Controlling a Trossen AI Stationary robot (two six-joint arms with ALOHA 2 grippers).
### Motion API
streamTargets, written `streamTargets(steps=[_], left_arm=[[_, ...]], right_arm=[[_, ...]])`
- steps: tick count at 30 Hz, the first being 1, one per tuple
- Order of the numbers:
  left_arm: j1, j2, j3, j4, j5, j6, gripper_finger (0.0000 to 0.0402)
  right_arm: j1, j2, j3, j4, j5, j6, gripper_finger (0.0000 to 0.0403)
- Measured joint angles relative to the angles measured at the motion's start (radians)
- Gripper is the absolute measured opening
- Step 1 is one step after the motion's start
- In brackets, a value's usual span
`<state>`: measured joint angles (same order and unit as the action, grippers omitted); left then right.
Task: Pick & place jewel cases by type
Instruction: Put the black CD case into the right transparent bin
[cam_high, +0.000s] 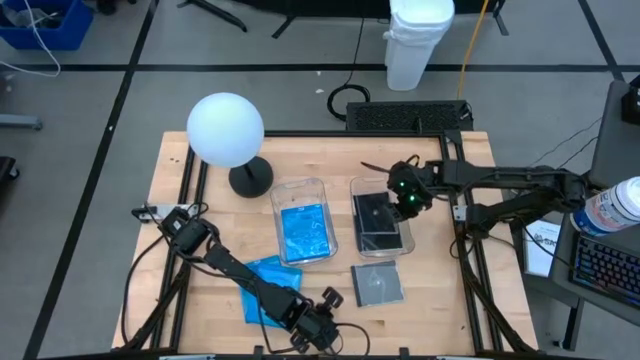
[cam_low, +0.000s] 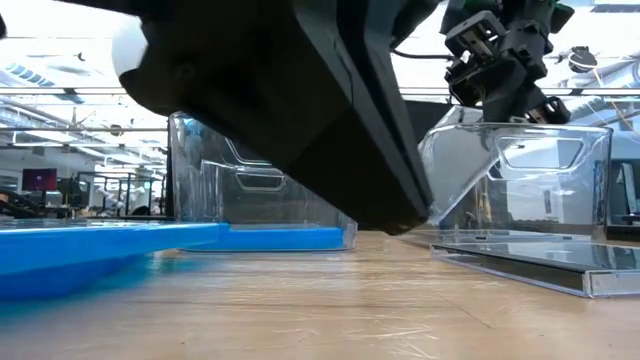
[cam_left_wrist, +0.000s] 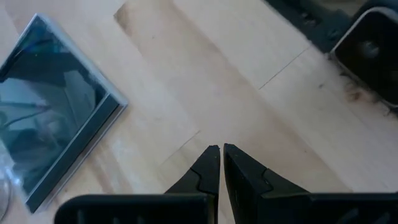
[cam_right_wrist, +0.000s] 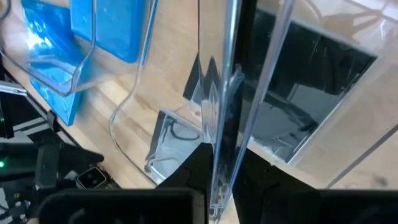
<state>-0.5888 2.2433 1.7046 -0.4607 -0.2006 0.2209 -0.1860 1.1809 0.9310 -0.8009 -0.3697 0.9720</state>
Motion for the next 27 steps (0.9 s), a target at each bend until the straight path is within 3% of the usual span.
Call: streamTargets(steps=[7,13,27], left_arm=[[-0.003,0.0,0.0,-0.009,-0.011,-0.009,0.0031],[-0.006,0.0,0.0,-0.007,-0.011,0.001,0.0031],[-0.006,0.0,0.0,-0.007,-0.011,0.005,0.0031]], right_arm=[[0.06,-0.003,-0.135,0.113,-0.005,0.093,0.0028],[0.051,-0.001,-0.264,0.272,-0.074,0.132,0.0042],[0.042,-0.005,-0.287,0.311,-0.106,0.063,0.0073]])
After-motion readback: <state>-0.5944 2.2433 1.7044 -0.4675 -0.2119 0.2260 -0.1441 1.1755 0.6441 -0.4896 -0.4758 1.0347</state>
